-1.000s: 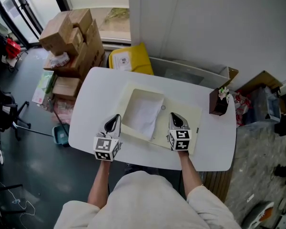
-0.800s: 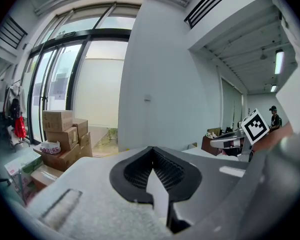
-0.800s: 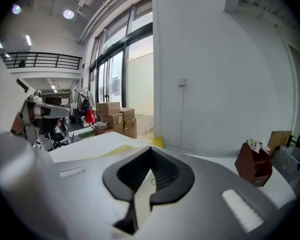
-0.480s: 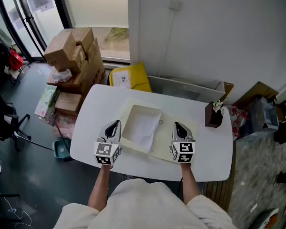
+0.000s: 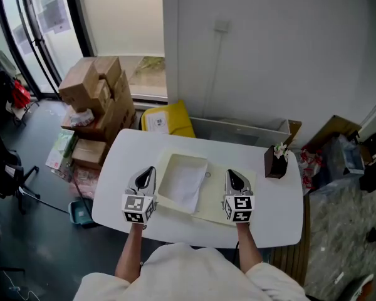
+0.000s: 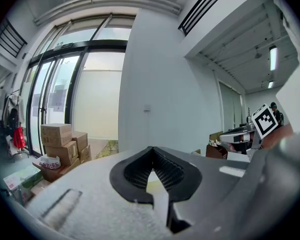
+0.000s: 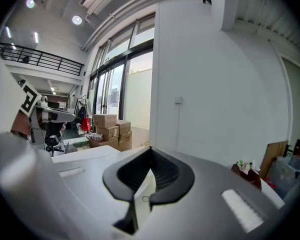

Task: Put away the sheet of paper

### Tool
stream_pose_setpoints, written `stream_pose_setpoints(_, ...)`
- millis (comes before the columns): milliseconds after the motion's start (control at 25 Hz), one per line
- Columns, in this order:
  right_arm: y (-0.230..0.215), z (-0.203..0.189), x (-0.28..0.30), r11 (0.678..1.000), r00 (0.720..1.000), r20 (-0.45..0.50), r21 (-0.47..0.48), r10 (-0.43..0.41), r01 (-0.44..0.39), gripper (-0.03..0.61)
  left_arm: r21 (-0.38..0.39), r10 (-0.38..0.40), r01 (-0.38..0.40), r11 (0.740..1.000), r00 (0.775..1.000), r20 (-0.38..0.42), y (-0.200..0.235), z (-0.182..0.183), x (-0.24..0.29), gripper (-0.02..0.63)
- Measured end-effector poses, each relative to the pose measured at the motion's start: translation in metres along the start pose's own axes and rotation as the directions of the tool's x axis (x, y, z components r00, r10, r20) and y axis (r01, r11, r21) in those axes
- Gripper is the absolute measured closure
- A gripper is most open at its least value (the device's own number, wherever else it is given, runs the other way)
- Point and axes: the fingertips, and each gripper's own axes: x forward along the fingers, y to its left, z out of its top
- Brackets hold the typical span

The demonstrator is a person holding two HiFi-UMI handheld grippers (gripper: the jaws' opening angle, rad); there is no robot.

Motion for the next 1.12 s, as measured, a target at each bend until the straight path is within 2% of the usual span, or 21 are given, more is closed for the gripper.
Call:
stream_pose_setpoints(480, -0.010, 0.004, 0.000, 1.000, 1.000, 0.010, -0.002, -0.014, 0.014, 0.578, 0.001, -0.027, 0.027, 1.000, 1.000, -0.001, -0.011, 0.004, 0.014, 0.612)
stream_pose_setpoints(1120, -0.004, 0.002, 0.005, 1.000, 1.000, 0.004, 0.009, -0.006, 0.006, 0.578, -0.003, -0.014, 0.014, 1.000, 1.000, -0.007, -0.004, 0.000, 0.014, 0.612)
